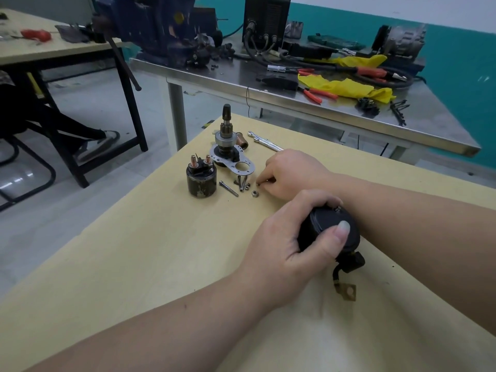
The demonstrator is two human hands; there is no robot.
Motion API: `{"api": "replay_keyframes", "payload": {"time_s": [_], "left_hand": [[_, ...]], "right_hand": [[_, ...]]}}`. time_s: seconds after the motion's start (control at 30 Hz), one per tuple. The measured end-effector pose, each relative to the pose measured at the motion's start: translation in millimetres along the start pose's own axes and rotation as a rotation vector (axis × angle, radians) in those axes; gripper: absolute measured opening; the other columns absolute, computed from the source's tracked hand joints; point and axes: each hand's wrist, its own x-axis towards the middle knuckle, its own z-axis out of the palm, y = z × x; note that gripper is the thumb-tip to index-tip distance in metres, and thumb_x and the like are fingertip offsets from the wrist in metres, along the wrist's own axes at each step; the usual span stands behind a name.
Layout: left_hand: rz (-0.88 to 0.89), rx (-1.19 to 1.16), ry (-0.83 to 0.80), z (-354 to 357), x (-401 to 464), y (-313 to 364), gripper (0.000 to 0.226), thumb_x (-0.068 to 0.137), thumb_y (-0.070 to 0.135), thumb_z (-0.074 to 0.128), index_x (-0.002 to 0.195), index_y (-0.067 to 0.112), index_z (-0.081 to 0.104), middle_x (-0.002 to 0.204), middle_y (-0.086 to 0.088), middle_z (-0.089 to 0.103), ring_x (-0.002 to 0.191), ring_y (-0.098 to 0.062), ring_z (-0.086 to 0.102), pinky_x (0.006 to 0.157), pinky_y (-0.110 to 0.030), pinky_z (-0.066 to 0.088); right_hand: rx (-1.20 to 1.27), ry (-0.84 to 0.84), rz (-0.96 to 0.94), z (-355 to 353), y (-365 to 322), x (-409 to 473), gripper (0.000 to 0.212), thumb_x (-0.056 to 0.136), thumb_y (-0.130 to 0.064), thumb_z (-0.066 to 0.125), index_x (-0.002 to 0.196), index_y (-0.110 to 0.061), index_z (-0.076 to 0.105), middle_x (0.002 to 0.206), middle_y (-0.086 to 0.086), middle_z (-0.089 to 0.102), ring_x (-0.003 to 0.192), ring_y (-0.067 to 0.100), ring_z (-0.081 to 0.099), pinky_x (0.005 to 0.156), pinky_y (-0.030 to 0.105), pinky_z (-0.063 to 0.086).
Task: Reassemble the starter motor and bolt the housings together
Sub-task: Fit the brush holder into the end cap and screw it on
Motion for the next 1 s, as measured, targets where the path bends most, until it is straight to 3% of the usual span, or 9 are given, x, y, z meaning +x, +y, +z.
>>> {"api": "replay_keyframes", "payload": {"time_s": [0.23,0.37,0.43,0.57,0.63,0.77,0.87,1.0], "left_hand": [[-0.015,0.012,0.003,0.0,-0.4,2.0,0.027,0.098,0.050,0.061,0.124,0.041,0.061,0.102,0.018,0.064,0.078,-0.007,0.062,0.070,-0.026,0.049],[-0.012,0.010,0.005,-0.3,0.0,4.2,0.025,0.098,0.049,0.061,0.122,0.043,0.060,0.098,0.018,0.064,0.078,-0.007,0.063,0.071,-0.025,0.048],[0.002,0.031,0.017,-0.5,0.5,4.1,0.025,0.098,0.049,0.060,0.121,0.043,0.059,0.106,0.016,0.067,0.092,-0.012,0.066,0.079,-0.028,0.052],[0.002,0.031,0.029,-0.7,0.0,4.4,0.028,0.097,0.049,0.061,0.123,0.038,0.061,0.111,0.013,0.068,0.101,-0.016,0.067,0.085,-0.034,0.056],[0.000,0.032,0.030,-0.7,-0.3,4.9,0.029,0.097,0.049,0.061,0.123,0.037,0.062,0.112,0.013,0.068,0.103,-0.016,0.067,0.087,-0.037,0.058],[-0.010,0.018,0.033,-0.2,-0.4,6.1,0.029,0.096,0.050,0.061,0.123,0.038,0.062,0.109,0.014,0.068,0.097,-0.014,0.067,0.082,-0.032,0.055],[-0.025,-0.002,0.026,0.4,-0.6,5.6,0.030,0.096,0.051,0.061,0.123,0.038,0.062,0.106,0.014,0.067,0.088,-0.011,0.065,0.076,-0.032,0.052],[0.008,0.029,0.037,-1.1,-0.4,4.9,0.030,0.096,0.050,0.061,0.123,0.037,0.062,0.111,0.014,0.068,0.102,-0.014,0.067,0.085,-0.037,0.058]], "right_hand": [[0.235,-0.009,0.098,2.2,1.7,6.8,0.012,0.097,-0.022,0.066,0.104,-0.022,0.076,0.100,-0.006,0.074,0.099,0.020,0.066,0.089,0.037,0.057],[0.444,0.099,0.120,-6.3,0.6,11.7,0.007,0.092,-0.015,0.072,0.092,-0.022,0.072,0.079,-0.016,0.069,0.073,0.007,0.068,0.060,0.012,0.046],[0.489,0.058,0.085,-9.8,-3.3,11.2,0.014,0.089,-0.012,0.075,0.097,-0.023,0.072,0.077,-0.014,0.071,0.065,0.002,0.066,0.061,0.018,0.048],[0.297,-0.021,-0.016,-9.6,-11.3,11.3,0.019,0.093,-0.015,0.072,0.106,-0.024,0.082,0.097,-0.010,0.076,0.092,0.011,0.069,0.087,0.031,0.056],[0.262,-0.018,-0.029,-7.5,-13.3,12.7,0.021,0.094,-0.015,0.071,0.109,-0.023,0.083,0.104,-0.004,0.079,0.098,0.017,0.070,0.091,0.034,0.055],[0.212,-0.006,-0.031,-1.6,-15.5,16.4,0.021,0.093,-0.018,0.072,0.110,-0.024,0.083,0.100,-0.005,0.080,0.095,0.018,0.070,0.079,0.028,0.051],[0.196,-0.005,-0.045,0.5,-15.1,19.3,0.018,0.094,-0.020,0.073,0.109,-0.024,0.083,0.100,-0.005,0.079,0.094,0.018,0.070,0.078,0.028,0.051],[0.143,-0.001,-0.062,0.4,-17.9,19.1,0.019,0.095,-0.019,0.067,0.104,-0.021,0.083,0.096,-0.005,0.078,0.092,0.019,0.068,0.070,0.027,0.049]]}}
